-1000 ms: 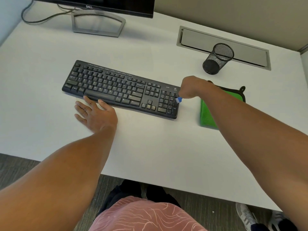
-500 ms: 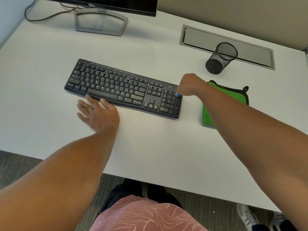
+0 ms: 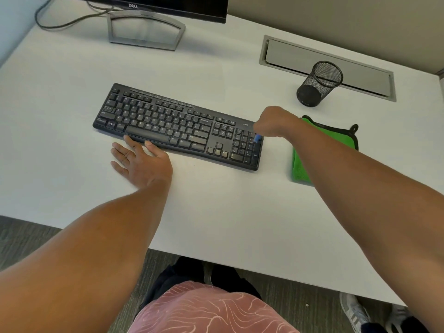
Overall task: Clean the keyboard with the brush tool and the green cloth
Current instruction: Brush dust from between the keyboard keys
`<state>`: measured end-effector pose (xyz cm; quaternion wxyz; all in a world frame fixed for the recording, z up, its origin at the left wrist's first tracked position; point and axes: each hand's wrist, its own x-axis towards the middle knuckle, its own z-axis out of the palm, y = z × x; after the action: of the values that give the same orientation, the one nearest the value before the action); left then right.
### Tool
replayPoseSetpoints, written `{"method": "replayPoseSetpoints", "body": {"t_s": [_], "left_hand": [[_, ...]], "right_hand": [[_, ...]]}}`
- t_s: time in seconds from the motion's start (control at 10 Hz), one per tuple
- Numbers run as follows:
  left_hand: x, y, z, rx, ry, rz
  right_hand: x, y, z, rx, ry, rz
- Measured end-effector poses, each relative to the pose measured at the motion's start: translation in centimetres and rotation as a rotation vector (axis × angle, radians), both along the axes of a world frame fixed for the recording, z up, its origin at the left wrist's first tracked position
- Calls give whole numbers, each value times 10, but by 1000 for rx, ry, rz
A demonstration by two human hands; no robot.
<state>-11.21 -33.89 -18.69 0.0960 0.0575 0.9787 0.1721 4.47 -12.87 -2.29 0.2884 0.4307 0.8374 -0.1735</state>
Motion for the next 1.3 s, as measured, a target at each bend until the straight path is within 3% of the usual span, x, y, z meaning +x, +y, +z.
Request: {"method": "replayPoseSetpoints", "body": {"t_s": [0.1, 0.3, 0.5, 0.6, 0.8, 0.9, 1.0, 1.1, 1.3], "left_hand": [[0, 0, 1, 2, 1, -4], [0, 0, 2, 5, -2, -4], [0, 0, 1, 6, -3, 0], [0, 0, 1, 7, -9, -3], [0, 0, 1, 7, -10, 2], [-1, 0, 0, 9, -6, 0], [-1, 0, 0, 14, -6, 2], [0, 0, 1, 14, -9, -1], [0, 0, 1, 11, -12, -3]], "right_hand": [[0, -7, -2, -21, -54, 36], [-1, -14, -6, -283, -179, -37], [-8, 1, 7, -37, 50, -90], [-11, -3, 1, 13, 33, -25], [-10, -12, -3, -190, -109, -44], [-13, -7, 4, -177, -51, -73], [-16, -6, 4, -7, 17, 6], [-13, -12, -5, 22, -16, 31], [-13, -27, -8, -233, -130, -26]]}}
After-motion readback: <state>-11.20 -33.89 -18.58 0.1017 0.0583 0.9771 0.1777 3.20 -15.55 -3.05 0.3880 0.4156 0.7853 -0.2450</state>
